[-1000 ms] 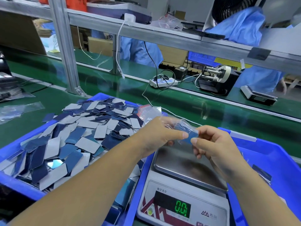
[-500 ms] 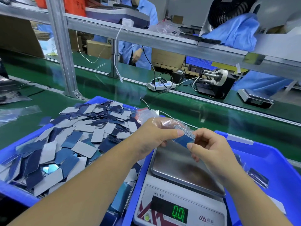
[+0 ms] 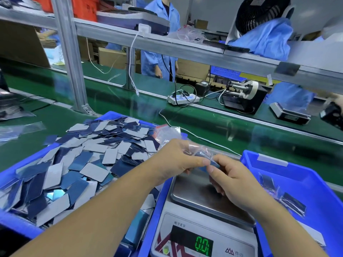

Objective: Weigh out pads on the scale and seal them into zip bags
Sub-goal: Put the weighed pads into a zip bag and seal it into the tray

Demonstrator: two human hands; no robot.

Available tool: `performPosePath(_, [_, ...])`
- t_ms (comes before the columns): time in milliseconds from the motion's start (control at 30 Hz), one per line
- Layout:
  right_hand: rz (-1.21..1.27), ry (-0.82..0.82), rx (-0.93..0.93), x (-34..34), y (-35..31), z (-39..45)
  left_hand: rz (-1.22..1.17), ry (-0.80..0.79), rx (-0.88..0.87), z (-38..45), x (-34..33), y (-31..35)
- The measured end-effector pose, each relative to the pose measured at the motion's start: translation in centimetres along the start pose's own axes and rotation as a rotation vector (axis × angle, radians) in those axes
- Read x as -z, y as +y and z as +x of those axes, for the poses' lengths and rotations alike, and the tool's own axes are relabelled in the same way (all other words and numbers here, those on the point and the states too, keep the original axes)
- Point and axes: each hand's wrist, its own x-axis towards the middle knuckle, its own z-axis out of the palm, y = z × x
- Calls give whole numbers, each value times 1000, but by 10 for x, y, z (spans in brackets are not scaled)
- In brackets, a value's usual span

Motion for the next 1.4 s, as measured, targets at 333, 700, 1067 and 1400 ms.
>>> performPosePath(333, [142,47,-6,-2,-4,0,-33,-20,-10,-3,-1,2])
performPosePath(700, [622,169,-65,-3,-11,1,-191,61,-16,-3,-8,8])
performPosePath(1067, [440,185,85,-5,-11,0,-224,-2,-34,-7,-11,12])
performPosePath(1400, [453,194,31,-2,-12,-1,-302,177,-96,-10,-6,21])
